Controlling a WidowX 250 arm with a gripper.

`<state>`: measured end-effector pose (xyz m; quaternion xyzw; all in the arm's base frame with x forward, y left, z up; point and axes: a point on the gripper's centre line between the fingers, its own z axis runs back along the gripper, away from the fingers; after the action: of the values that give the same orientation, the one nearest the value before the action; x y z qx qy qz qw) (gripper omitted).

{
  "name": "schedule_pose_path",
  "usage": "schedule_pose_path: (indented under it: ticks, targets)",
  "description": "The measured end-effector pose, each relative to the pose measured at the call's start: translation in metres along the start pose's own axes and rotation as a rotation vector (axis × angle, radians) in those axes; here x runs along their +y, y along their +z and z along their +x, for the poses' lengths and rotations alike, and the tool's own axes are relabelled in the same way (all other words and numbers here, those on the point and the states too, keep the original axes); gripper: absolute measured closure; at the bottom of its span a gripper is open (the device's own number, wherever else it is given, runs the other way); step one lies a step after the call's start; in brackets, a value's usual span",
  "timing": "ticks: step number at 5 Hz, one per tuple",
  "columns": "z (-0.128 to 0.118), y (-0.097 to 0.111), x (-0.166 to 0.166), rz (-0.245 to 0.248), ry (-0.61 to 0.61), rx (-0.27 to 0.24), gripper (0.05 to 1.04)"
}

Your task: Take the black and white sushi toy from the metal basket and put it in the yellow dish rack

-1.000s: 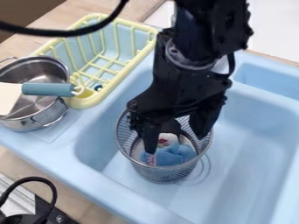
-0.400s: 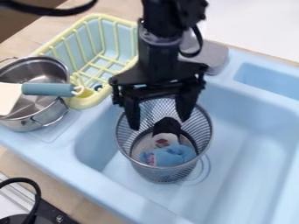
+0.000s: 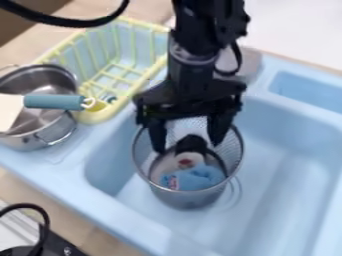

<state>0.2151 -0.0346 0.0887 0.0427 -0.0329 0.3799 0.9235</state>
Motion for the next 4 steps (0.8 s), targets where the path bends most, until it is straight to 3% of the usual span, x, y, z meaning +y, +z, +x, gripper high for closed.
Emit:
schedule_pose_path:
  ticks: [2, 3, 4]
  targets:
    - [-0.004, -0.026, 0.007, 0.059, -0.005, 0.02, 0.083]
    - [-0.001, -0.03, 0.012, 0.071, -0.007, 0.005, 0.084]
    - [-0.003, -0.029, 0.011, 0.102, -0.027, -0.059, 0.115]
